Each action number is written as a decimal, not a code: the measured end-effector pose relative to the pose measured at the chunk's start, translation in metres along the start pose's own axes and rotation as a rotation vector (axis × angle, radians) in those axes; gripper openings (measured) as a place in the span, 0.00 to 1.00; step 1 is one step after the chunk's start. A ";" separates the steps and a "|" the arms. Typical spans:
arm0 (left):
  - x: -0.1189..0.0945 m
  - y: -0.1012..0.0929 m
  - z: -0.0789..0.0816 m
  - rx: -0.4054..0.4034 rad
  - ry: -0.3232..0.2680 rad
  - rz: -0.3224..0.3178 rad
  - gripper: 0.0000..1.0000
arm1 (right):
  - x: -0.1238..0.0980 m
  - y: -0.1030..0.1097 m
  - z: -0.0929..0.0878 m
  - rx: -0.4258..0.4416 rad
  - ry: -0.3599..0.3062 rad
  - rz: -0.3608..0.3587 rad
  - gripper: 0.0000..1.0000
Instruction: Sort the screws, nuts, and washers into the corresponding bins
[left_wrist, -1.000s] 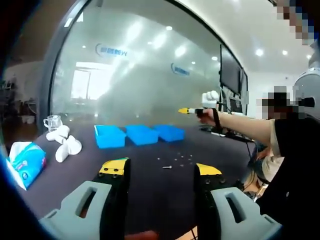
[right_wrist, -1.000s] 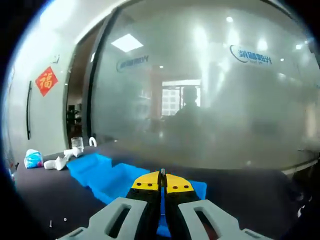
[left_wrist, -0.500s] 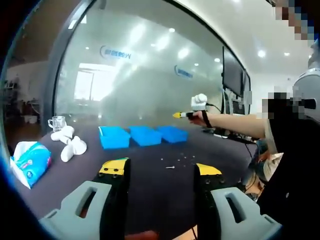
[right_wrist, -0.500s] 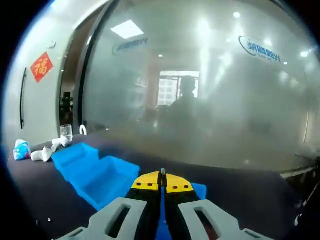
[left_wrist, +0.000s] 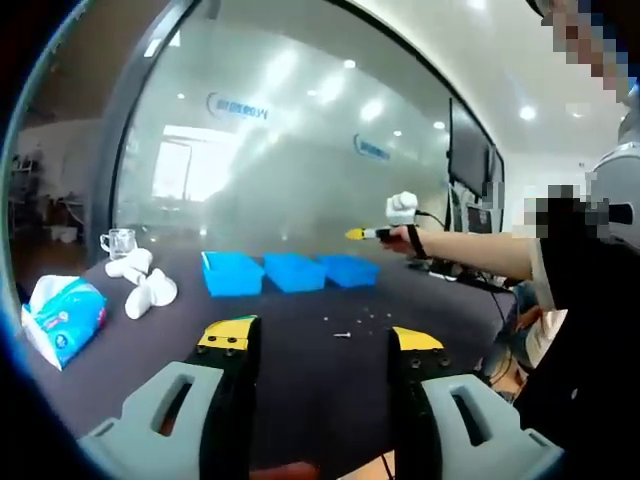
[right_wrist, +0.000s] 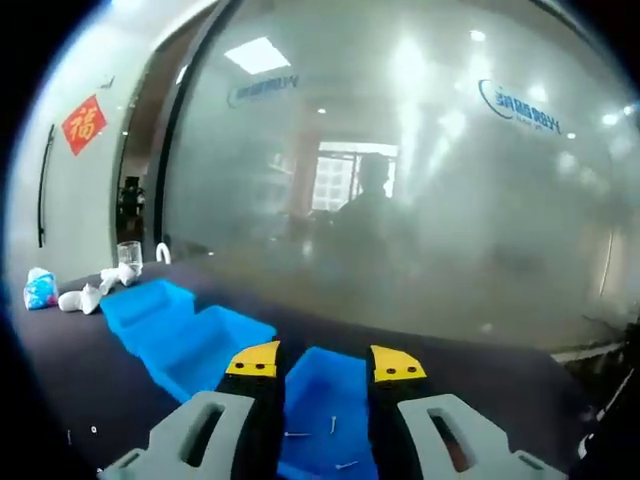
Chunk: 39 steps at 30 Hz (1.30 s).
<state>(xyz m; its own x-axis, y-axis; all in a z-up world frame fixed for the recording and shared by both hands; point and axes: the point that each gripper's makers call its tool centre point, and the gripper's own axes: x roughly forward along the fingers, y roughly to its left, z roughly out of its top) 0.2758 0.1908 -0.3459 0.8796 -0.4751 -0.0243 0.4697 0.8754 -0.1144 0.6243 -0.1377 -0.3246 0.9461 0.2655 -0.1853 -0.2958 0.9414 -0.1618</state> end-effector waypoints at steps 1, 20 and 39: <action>0.000 0.000 0.001 -0.001 -0.002 0.000 0.49 | -0.002 0.001 0.000 -0.007 0.000 0.007 0.30; -0.005 0.000 0.006 0.002 -0.022 -0.001 0.50 | -0.144 0.051 -0.006 0.131 -0.088 0.222 0.33; -0.005 0.010 0.018 0.044 -0.017 -0.001 0.50 | -0.268 0.040 -0.046 0.136 -0.121 0.234 0.33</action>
<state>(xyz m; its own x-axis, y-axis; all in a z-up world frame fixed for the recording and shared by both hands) 0.2772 0.2034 -0.3289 0.8802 -0.4745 -0.0077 0.4729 0.8783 -0.0702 0.3524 -0.1810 -0.3262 0.8657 0.4934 -0.0842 -0.4948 0.8690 0.0048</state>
